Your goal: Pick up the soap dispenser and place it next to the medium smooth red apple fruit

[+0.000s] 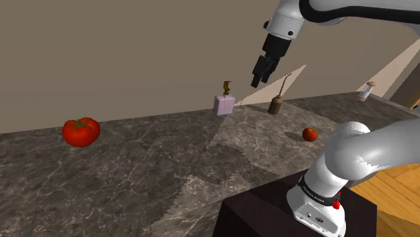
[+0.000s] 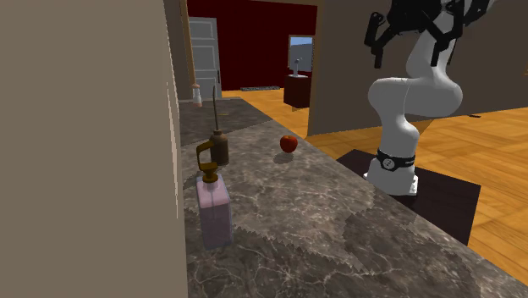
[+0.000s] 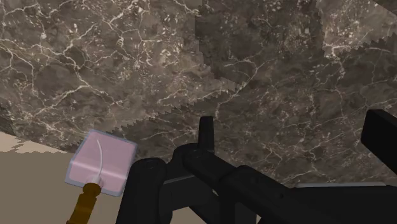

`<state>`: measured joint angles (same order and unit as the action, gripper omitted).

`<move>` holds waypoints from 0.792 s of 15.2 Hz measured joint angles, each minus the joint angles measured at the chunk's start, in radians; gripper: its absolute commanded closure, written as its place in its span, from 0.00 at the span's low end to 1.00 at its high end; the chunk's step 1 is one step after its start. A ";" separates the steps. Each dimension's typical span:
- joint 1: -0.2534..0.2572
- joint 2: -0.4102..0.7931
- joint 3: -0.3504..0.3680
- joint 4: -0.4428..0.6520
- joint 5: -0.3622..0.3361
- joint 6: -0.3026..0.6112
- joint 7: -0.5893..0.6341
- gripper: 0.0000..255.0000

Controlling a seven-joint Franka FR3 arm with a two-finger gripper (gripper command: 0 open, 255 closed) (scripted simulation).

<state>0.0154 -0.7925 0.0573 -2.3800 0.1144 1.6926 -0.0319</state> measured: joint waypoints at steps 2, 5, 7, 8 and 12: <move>-0.003 0.016 -0.005 0.006 -0.004 0.009 -0.007 0.00; -0.020 0.087 -0.039 0.024 -0.027 0.057 -0.048 0.00; -0.028 0.145 -0.053 0.037 -0.036 0.098 -0.066 0.00; -0.035 0.175 -0.067 0.050 -0.044 0.114 -0.084 0.00; -0.054 0.308 -0.112 0.114 -0.063 0.177 -0.140 0.00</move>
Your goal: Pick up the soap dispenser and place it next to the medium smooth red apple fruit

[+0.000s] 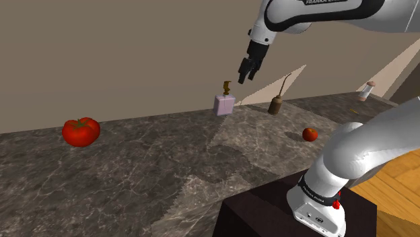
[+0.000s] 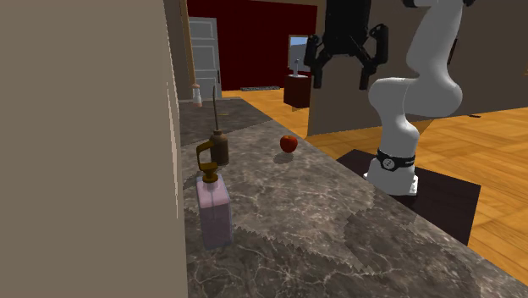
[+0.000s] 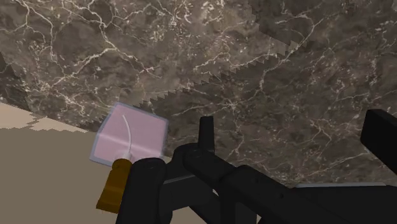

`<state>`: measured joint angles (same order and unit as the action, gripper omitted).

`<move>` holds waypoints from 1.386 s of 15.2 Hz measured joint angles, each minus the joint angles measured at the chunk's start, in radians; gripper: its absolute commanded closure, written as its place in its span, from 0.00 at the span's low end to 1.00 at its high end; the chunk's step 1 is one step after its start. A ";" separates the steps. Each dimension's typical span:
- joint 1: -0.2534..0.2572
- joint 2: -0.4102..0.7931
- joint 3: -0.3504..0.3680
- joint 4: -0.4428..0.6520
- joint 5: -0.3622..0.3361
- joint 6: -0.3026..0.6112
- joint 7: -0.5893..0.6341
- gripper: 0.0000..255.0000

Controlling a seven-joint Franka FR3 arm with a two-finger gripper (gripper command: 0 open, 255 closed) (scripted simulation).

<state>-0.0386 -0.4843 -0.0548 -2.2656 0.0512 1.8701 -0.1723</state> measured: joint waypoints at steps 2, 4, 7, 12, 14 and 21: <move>-0.009 0.063 -0.022 0.027 -0.006 0.034 -0.028 0.00; -0.015 0.140 -0.040 0.076 -0.007 0.059 -0.053 0.00; -0.026 0.229 -0.067 0.130 -0.006 0.091 -0.091 0.00; -0.047 0.419 -0.107 0.273 0.014 0.130 -0.158 0.00; -0.056 0.485 -0.119 0.334 0.025 0.132 -0.182 0.00; -0.108 0.756 -0.147 0.621 0.076 0.104 -0.262 0.00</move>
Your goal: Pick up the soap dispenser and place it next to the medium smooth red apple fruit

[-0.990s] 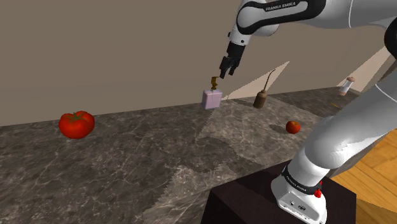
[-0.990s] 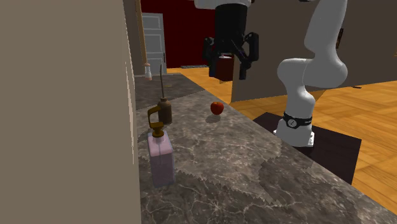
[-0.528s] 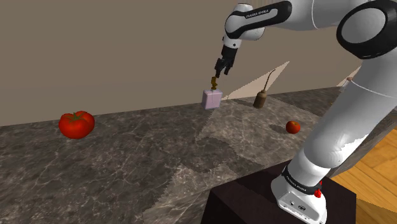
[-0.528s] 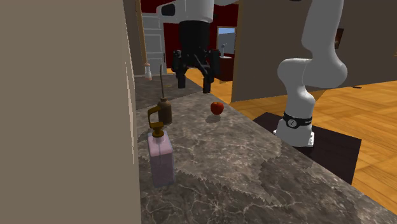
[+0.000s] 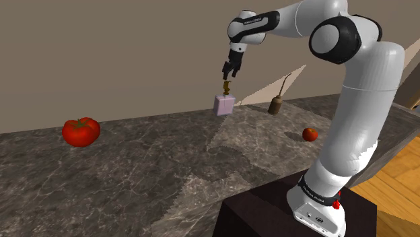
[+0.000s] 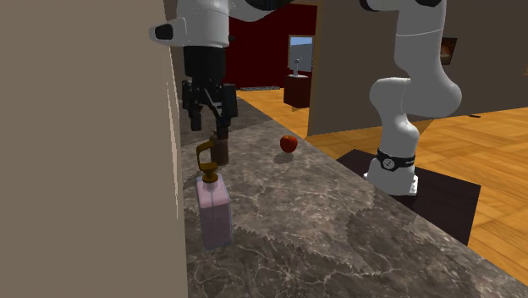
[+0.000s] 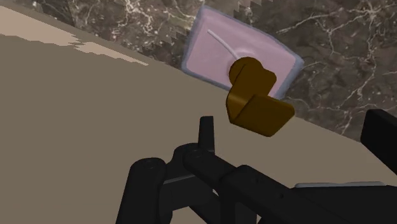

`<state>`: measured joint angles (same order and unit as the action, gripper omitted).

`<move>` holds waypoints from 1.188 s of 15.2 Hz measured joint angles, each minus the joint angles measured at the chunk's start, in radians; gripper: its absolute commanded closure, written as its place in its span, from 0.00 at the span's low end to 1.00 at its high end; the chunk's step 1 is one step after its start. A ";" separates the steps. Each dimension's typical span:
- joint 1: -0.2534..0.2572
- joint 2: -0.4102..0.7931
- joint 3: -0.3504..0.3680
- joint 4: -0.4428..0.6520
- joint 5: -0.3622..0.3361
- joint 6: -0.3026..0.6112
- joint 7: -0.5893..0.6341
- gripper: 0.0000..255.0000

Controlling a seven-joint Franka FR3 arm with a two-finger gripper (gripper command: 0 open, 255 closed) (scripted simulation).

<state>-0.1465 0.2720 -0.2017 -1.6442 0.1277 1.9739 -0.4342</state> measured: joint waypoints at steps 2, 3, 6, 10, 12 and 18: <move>-0.008 0.037 -0.001 0.026 0.008 0.009 -0.011 0.00; -0.009 0.044 0.000 0.022 0.009 0.020 -0.012 0.00; -0.010 0.064 0.001 0.009 0.015 0.052 -0.017 0.00; -0.009 0.075 0.003 -0.010 0.018 0.082 -0.019 0.00; -0.009 0.076 0.003 -0.011 0.019 0.084 -0.019 0.00; -0.009 0.076 0.004 -0.011 0.019 0.084 -0.019 1.00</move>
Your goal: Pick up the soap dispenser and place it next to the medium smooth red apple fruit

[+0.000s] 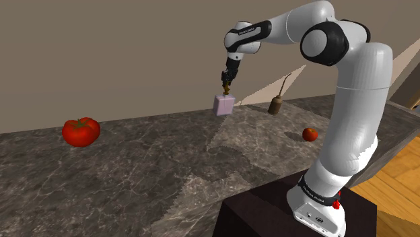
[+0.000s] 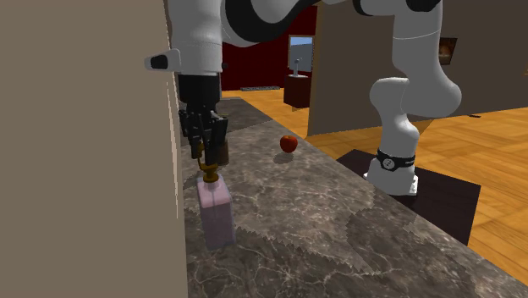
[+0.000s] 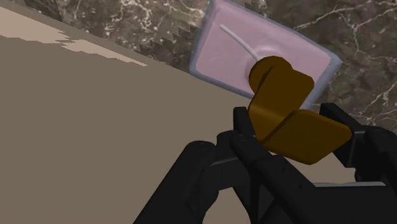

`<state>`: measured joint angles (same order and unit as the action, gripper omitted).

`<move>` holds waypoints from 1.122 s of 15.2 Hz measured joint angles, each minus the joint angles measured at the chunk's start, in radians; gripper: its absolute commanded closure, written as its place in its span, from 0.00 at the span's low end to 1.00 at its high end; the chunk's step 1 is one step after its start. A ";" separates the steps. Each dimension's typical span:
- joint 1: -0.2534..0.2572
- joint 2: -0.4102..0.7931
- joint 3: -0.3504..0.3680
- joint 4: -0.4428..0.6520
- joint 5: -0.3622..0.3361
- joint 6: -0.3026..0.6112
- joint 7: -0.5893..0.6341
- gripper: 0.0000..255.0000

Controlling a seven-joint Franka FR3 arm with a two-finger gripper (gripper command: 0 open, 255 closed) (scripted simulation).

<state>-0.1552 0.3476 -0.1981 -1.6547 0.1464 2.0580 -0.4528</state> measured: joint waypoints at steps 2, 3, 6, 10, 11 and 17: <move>0.000 0.000 0.000 0.000 0.000 0.000 0.000 1.00; 0.000 0.000 0.000 0.000 0.000 0.001 0.000 1.00; 0.000 -0.001 0.000 -0.001 0.000 0.001 0.000 1.00; 0.000 -0.004 -0.001 0.010 -0.002 -0.014 0.002 1.00; 0.000 -0.005 -0.001 0.020 -0.003 -0.025 0.004 1.00; 0.000 -0.024 -0.004 0.071 -0.010 -0.095 0.011 1.00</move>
<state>-0.1555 0.3231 -0.2018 -1.5836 0.1365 1.9629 -0.4417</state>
